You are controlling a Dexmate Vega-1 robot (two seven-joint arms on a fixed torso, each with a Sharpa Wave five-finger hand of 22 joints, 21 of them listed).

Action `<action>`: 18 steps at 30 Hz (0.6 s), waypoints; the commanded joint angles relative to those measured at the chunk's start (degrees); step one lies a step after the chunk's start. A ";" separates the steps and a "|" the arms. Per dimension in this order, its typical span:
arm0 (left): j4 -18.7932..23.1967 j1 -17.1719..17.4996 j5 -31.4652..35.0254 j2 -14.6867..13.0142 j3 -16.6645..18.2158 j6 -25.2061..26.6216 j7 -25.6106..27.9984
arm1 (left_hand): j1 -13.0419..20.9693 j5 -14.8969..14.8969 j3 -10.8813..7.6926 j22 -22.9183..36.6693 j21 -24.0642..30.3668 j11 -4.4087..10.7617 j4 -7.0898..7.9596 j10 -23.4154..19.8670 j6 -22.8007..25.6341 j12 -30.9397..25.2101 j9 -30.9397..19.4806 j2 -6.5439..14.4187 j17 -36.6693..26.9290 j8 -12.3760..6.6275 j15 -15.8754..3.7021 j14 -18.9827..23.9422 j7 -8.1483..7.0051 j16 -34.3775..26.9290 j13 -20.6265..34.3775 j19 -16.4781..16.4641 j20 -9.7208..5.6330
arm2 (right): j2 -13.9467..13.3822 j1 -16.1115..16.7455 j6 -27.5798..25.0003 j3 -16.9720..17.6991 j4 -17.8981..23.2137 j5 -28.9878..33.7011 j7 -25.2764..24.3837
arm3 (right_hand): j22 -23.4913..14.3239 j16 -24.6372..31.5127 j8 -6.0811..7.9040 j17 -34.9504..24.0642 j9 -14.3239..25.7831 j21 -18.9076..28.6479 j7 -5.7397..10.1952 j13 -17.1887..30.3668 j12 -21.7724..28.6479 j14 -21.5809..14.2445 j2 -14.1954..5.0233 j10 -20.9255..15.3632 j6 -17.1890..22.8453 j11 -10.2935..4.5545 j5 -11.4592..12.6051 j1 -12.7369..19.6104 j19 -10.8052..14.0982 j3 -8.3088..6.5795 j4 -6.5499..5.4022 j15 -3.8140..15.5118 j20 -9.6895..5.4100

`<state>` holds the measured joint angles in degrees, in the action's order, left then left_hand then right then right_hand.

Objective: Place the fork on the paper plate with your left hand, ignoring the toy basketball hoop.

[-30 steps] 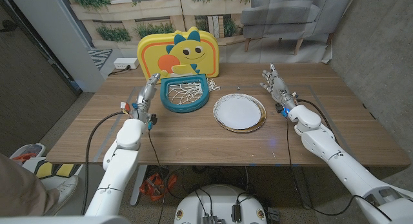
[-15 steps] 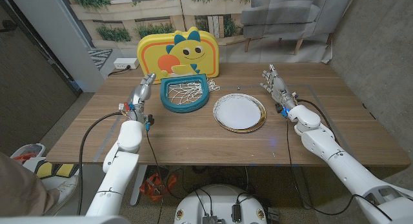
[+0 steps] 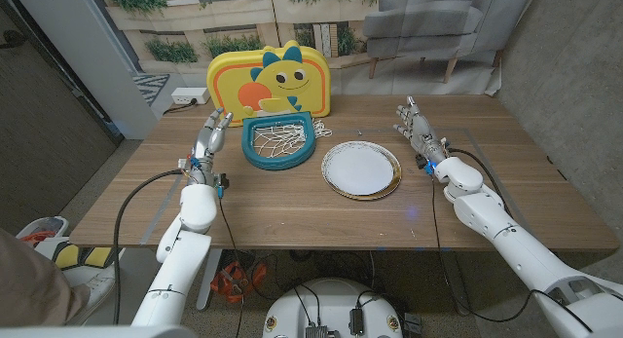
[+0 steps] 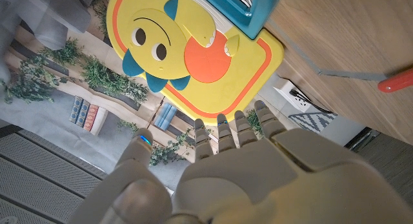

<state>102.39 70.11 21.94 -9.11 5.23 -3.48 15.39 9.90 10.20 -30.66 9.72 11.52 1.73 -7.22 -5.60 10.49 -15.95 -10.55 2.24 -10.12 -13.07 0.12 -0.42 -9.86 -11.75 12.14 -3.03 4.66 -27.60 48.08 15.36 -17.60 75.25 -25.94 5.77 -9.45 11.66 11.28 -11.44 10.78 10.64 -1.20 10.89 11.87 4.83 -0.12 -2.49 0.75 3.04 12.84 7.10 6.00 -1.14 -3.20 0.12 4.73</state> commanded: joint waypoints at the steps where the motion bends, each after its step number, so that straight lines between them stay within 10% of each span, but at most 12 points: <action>1: -0.01 -0.35 4.93 -0.02 -1.06 2.61 3.34 | 1.76 0.30 -0.40 0.19 -0.02 0.04 -1.23 -0.72 -0.59 -0.34 -0.11 -0.30 -0.17 0.14 0.10 0.39 -0.58 -0.03 0.05 -0.43 0.40 | 0.19 -0.36 2.18 -0.21 -0.65 1.76 -2.42 | -0.26 0.44 0.48 -0.15 0.12 0.53 0.24 0.24 0.40 -0.48 -0.34 -0.87 0.61 -0.07 -0.10 0.53 0.84 -0.19 0.38 0.14 -0.01; 18: 3.38 0.25 10.30 -0.47 -2.35 11.04 4.51 | 8.21 0.16 -0.91 0.26 -0.36 1.57 -3.21 -1.73 -6.07 -0.24 -0.26 -2.76 -0.34 1.86 0.43 1.24 4.64 0.15 0.48 -0.32 1.12 | -0.18 -0.22 3.63 -1.07 -0.53 2.80 -4.57 | -0.25 0.57 0.68 -0.10 0.14 0.58 -0.16 0.30 0.70 -1.09 -0.53 -2.01 1.31 -0.13 -0.14 1.02 1.37 -0.33 0.69 0.28 0.00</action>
<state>103.46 69.71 28.42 -9.56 3.75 2.10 18.65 17.33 10.20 -31.45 9.72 11.16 2.97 -10.20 -6.84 4.64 -15.95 -10.54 -0.26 -10.29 -11.16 0.46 -0.02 -5.63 -11.31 12.41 -2.96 5.06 -27.54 47.88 18.05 -18.08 74.75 -23.94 2.54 -9.45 11.87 11.70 -11.45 10.78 10.64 -1.32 11.08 12.30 4.02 -0.62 -4.00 1.67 2.97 12.84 7.59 6.70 -1.60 -2.74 0.32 4.83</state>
